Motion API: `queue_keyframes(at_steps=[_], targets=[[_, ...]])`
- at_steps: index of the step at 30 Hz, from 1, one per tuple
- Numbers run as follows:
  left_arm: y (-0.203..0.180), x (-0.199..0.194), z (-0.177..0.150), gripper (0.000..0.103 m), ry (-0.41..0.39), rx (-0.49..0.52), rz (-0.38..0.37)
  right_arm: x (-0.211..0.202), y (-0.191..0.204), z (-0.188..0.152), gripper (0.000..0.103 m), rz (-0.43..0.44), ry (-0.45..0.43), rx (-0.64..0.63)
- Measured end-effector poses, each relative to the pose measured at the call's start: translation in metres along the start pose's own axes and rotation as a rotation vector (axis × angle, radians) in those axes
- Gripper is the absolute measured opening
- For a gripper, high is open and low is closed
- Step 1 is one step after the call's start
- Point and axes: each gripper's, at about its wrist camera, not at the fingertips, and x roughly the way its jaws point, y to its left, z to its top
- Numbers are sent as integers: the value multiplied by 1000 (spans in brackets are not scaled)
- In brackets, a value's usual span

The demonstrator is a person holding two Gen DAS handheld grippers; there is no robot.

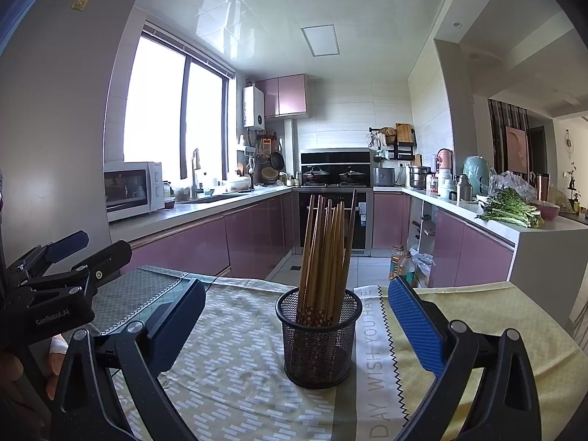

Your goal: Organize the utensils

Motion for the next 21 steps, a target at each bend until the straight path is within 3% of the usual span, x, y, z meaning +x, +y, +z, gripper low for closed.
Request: queue_keyframes(at_steps=[21], targets=[[-3, 0, -1, 97, -1, -1, 1, 2, 1, -1, 96, -1, 0, 6]])
